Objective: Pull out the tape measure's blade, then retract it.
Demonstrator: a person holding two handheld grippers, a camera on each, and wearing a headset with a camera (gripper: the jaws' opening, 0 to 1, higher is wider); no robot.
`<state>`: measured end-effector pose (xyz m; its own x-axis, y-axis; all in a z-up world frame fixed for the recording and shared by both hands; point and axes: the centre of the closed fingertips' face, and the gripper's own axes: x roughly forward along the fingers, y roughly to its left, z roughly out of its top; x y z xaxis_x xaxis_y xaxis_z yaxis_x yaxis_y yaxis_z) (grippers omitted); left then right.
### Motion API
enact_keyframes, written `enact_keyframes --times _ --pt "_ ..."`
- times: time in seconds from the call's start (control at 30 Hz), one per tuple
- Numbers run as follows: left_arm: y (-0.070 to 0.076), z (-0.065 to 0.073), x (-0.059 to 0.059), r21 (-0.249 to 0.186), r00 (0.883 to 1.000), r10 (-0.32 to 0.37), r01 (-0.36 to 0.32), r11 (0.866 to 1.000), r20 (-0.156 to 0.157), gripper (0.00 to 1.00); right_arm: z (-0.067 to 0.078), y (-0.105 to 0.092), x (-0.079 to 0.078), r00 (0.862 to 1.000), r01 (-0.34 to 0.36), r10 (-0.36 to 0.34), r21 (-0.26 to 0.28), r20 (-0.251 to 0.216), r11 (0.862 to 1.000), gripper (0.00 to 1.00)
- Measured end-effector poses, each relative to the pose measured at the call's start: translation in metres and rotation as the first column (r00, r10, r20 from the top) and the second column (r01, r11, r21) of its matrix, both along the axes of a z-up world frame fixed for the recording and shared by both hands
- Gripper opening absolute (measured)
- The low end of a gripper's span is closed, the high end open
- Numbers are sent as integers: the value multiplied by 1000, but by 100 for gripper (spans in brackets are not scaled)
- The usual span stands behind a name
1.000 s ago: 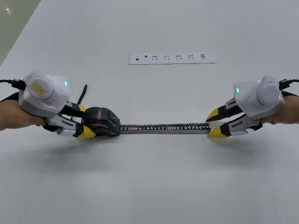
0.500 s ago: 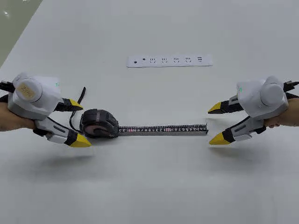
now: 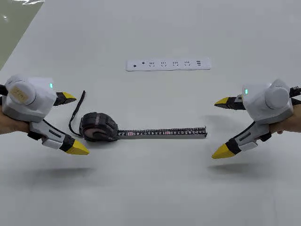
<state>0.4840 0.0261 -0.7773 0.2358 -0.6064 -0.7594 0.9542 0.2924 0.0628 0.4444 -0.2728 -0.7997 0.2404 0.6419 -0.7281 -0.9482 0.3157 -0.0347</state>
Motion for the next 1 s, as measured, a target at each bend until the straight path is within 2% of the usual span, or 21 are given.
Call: enact_keyframes --times 0.2,0.63,0.8,1.0 --pt "5 2 -2 -9 1000 14 -14 1000 -3 100 3 -3 -2 1000 14 -14 -2 12 1000 100" --pt "14 13 -14 -65 996 86 -86 994 5 100 11 -10 -12 997 68 -69 16 21 998 100" --pt "16 18 -17 -103 991 132 -130 986 8 100 17 -10 -15 994 100 -101 33 30 994 100" --pt "17 22 -21 -123 983 184 -180 976 25 100 22 -7 -23 990 133 -136 59 44 989 100"
